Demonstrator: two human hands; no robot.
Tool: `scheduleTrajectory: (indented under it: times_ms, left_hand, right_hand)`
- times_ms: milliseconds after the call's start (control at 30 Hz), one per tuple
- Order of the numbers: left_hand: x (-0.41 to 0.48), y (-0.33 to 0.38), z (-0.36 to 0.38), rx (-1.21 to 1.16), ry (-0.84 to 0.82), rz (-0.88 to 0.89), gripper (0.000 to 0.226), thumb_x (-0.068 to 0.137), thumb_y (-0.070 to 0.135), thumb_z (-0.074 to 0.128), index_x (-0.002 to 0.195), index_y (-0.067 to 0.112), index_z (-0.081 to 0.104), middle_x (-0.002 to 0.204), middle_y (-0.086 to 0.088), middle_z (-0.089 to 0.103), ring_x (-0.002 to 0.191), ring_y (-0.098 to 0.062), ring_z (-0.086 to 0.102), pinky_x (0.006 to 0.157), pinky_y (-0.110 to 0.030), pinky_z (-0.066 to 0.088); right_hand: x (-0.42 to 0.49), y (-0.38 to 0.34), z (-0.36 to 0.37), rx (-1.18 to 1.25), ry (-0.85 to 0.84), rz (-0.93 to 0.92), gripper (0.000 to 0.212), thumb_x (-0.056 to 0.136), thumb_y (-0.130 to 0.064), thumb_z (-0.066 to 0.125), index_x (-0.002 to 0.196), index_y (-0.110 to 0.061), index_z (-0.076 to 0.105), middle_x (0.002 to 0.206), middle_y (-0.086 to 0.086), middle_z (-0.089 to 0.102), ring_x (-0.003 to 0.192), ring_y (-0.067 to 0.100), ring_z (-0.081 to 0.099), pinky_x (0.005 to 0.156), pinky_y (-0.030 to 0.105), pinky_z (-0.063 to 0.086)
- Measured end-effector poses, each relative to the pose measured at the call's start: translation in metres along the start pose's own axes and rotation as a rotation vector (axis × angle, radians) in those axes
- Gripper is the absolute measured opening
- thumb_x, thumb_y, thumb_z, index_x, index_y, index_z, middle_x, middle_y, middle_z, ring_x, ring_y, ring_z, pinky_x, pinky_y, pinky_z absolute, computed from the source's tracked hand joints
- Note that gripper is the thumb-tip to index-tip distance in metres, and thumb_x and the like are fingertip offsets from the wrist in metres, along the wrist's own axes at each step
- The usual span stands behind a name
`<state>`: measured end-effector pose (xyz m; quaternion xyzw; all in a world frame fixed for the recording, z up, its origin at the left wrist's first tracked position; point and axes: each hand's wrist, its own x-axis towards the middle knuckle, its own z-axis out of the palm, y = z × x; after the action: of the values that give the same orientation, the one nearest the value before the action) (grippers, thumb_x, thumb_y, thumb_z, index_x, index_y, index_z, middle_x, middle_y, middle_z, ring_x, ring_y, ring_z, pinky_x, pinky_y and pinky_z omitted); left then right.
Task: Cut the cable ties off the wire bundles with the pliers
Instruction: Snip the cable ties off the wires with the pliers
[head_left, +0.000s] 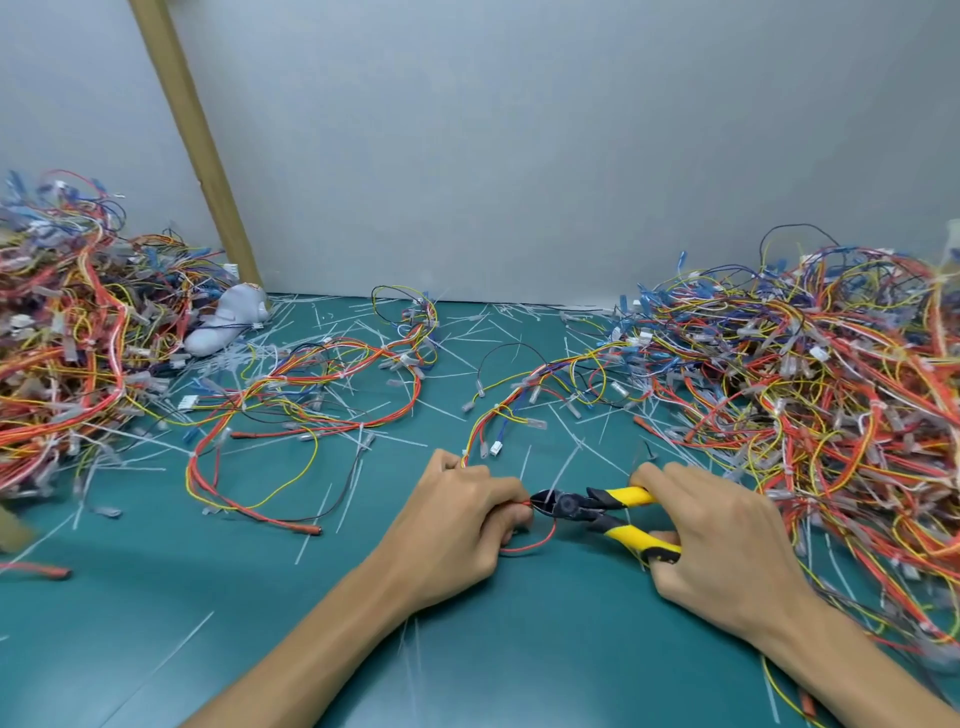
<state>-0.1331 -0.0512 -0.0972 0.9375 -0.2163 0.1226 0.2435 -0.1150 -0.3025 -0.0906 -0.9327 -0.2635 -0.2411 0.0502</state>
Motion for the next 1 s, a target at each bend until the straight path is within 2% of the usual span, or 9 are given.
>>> scheduleTrajectory:
  times_ms: [133, 200, 333, 533, 633, 733, 1000]
  left_hand:
    - [0.0001, -0.0011, 0.0008, 0.002, 0.001, 0.002, 0.02, 0.093, 0.027, 0.048, 0.079, 0.026, 0.062, 0.061, 0.015, 0.054, 0.068, -0.007, 0.047, 0.082, -0.029, 0.035]
    - [0.0004, -0.0001, 0.0001, 0.0, 0.002, 0.0, 0.021, 0.093, 0.027, 0.048, 0.08, 0.026, 0.063, 0.062, 0.013, 0.055, 0.068, -0.008, 0.047, 0.082, -0.029, 0.035]
    - [0.0006, -0.0002, 0.001, -0.004, -0.006, -0.004, 0.022, 0.093, 0.029, 0.046, 0.081, 0.025, 0.063, 0.064, 0.012, 0.058, 0.068, -0.008, 0.047, 0.083, -0.029, 0.035]
    - [0.0008, 0.0009, 0.0011, -0.009, -0.008, -0.005, 0.021, 0.094, 0.03, 0.047, 0.08, 0.026, 0.062, 0.064, 0.016, 0.056, 0.067, -0.006, 0.046, 0.082, -0.029, 0.036]
    - [0.0003, 0.0017, 0.0013, -0.015, -0.008, -0.005, 0.021, 0.094, 0.03, 0.046, 0.079, 0.027, 0.061, 0.065, 0.016, 0.057, 0.067, -0.007, 0.048, 0.082, -0.031, 0.038]
    - [-0.0003, 0.0024, 0.0012, -0.011, -0.006, -0.002, 0.02, 0.093, 0.03, 0.047, 0.08, 0.027, 0.062, 0.064, 0.018, 0.054, 0.067, -0.007, 0.048, 0.083, -0.031, 0.038]
    - [-0.001, 0.0035, -0.0001, -0.006, -0.011, 0.003, 0.022, 0.093, 0.029, 0.045, 0.08, 0.026, 0.062, 0.065, 0.015, 0.056, 0.069, -0.008, 0.047, 0.082, -0.031, 0.036]
  right_hand:
    - [0.0007, 0.0005, 0.0004, -0.003, 0.0, -0.011, 0.042, 0.045, -0.019, 0.062, 0.087, -0.023, 0.058, 0.066, -0.007, 0.047, 0.059, 0.021, 0.05, 0.048, 0.026, 0.032]
    - [0.0007, 0.0016, 0.0017, 0.006, -0.001, -0.01, 0.045, 0.046, -0.019, 0.064, 0.091, -0.023, 0.059, 0.071, -0.007, 0.049, 0.063, 0.022, 0.05, 0.05, 0.029, 0.038]
    - [0.0009, 0.0034, 0.0029, 0.056, -0.037, -0.008, 0.057, 0.048, -0.018, 0.071, 0.104, -0.021, 0.062, 0.087, -0.005, 0.056, 0.078, 0.023, 0.053, 0.064, 0.036, 0.048]
    - [0.0014, 0.0026, 0.0024, 0.087, -0.05, -0.008, 0.063, 0.048, -0.014, 0.074, 0.11, -0.02, 0.063, 0.094, -0.004, 0.059, 0.084, 0.024, 0.054, 0.07, 0.036, 0.049]
    - [0.0005, 0.0013, 0.0006, 0.076, -0.048, 0.011, 0.051, 0.046, -0.014, 0.07, 0.096, -0.021, 0.062, 0.079, -0.006, 0.055, 0.071, 0.023, 0.053, 0.058, 0.034, 0.046]
    - [-0.0008, -0.0019, -0.0036, 0.053, -0.067, 0.057, 0.039, 0.043, -0.018, 0.067, 0.08, -0.023, 0.055, 0.061, -0.007, 0.044, 0.052, 0.021, 0.047, 0.043, 0.025, 0.031]
    - [-0.0009, -0.0033, -0.0042, 0.045, -0.063, 0.058, 0.039, 0.044, -0.02, 0.069, 0.079, -0.024, 0.054, 0.058, -0.007, 0.043, 0.048, 0.02, 0.044, 0.04, 0.024, 0.03]
